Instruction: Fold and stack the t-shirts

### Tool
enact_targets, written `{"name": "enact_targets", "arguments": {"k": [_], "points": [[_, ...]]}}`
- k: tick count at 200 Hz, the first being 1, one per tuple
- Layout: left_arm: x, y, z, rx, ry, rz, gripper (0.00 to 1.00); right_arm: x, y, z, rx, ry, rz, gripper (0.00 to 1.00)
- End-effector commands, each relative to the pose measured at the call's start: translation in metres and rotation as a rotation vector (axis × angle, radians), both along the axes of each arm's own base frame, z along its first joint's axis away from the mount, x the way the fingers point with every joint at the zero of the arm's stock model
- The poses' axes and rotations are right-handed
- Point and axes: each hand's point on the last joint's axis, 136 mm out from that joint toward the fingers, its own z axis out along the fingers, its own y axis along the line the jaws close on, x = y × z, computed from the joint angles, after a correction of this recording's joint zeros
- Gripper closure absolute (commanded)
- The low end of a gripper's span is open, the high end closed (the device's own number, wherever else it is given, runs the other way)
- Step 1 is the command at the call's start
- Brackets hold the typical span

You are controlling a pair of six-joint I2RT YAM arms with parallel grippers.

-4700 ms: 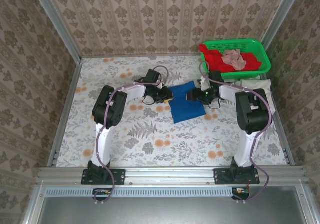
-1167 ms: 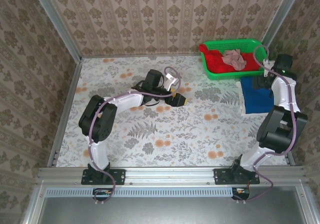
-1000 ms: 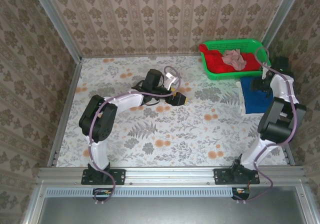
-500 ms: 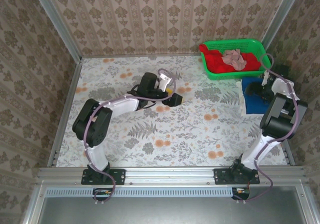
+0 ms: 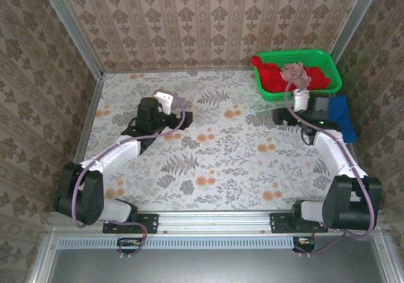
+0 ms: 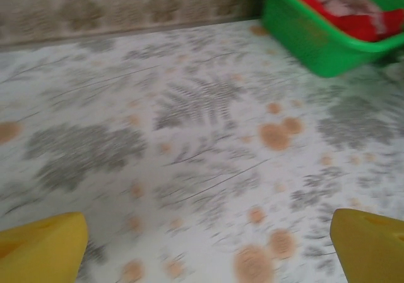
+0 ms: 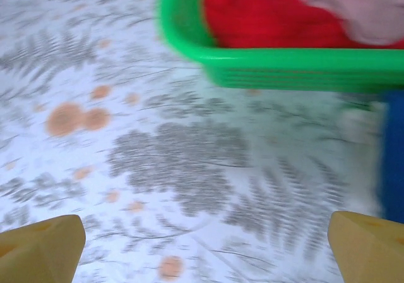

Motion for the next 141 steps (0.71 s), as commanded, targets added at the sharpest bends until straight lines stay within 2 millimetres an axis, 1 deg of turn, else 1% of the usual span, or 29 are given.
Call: {"name": "enact_targets", "arguments": {"k": [1, 11, 22, 29, 33, 34, 37, 48, 55, 73, 80, 89, 95, 102, 103, 105, 116, 131, 141], "points": [[-0.004, 0.051, -0.010, 0.073, -0.014, 0.136, 0.00, 0.014, 0.020, -0.005, 0.045, -0.084, 0.002, 0.00], [-0.007, 0.072, -0.015, 0.093, -0.033, 0.199, 0.00, 0.018, 0.025, -0.012, 0.098, -0.104, -0.019, 0.00], [-0.010, 0.090, -0.019, 0.120, -0.074, 0.235, 0.00, 0.024, 0.029, -0.020, 0.147, -0.153, -0.031, 0.00], [-0.012, 0.100, -0.022, 0.152, -0.099, 0.247, 0.00, 0.027, 0.028, -0.021, 0.152, -0.179, -0.045, 0.00], [-0.014, 0.106, -0.026, 0.176, -0.106, 0.257, 0.00, 0.029, 0.023, -0.020, 0.159, -0.178, -0.083, 0.00], [-0.014, 0.107, -0.027, 0.183, -0.108, 0.259, 0.00, 0.029, 0.022, -0.026, 0.159, -0.158, -0.090, 0.00], [-0.015, 0.111, -0.029, 0.201, -0.117, 0.268, 0.00, 0.031, 0.019, -0.034, 0.155, -0.127, -0.105, 0.00], [-0.016, 0.132, -0.030, 0.230, -0.120, 0.334, 0.00, 0.030, 0.019, -0.045, 0.144, -0.091, -0.099, 0.00], [-0.017, 0.140, -0.029, 0.245, -0.140, 0.345, 0.00, 0.029, 0.020, -0.050, 0.142, -0.083, -0.096, 0.00], [-0.020, 0.163, -0.040, 0.280, -0.169, 0.408, 0.00, 0.021, 0.016, -0.063, 0.130, -0.121, -0.112, 0.00], [-0.021, 0.172, -0.047, 0.279, -0.167, 0.434, 0.00, 0.018, 0.013, -0.064, 0.116, -0.145, -0.128, 0.00], [-0.022, 0.181, -0.053, 0.268, -0.168, 0.464, 0.00, 0.016, 0.007, -0.058, 0.083, -0.170, -0.147, 0.00], [-0.022, 0.184, -0.055, 0.255, -0.180, 0.474, 0.00, 0.015, 0.005, -0.052, 0.045, -0.204, -0.142, 0.00], [-0.020, 0.186, -0.057, 0.242, -0.189, 0.479, 0.00, 0.014, 0.003, -0.051, 0.003, -0.233, -0.144, 0.00], [-0.020, 0.187, -0.057, 0.242, -0.190, 0.479, 0.00, 0.014, 0.002, -0.044, -0.001, -0.254, -0.145, 0.00], [-0.020, 0.187, -0.059, 0.242, -0.188, 0.478, 0.00, 0.013, 0.001, -0.038, -0.009, -0.276, -0.146, 0.00], [-0.016, 0.189, -0.062, 0.249, -0.199, 0.478, 0.00, 0.013, -0.007, -0.027, -0.005, -0.302, -0.188, 0.00], [-0.007, 0.193, -0.058, 0.229, -0.234, 0.486, 0.00, 0.017, -0.004, -0.025, 0.004, -0.300, -0.170, 0.00], [-0.001, 0.196, -0.058, 0.196, -0.251, 0.498, 0.00, 0.019, -0.001, -0.031, 0.001, -0.282, -0.151, 0.00]]}}
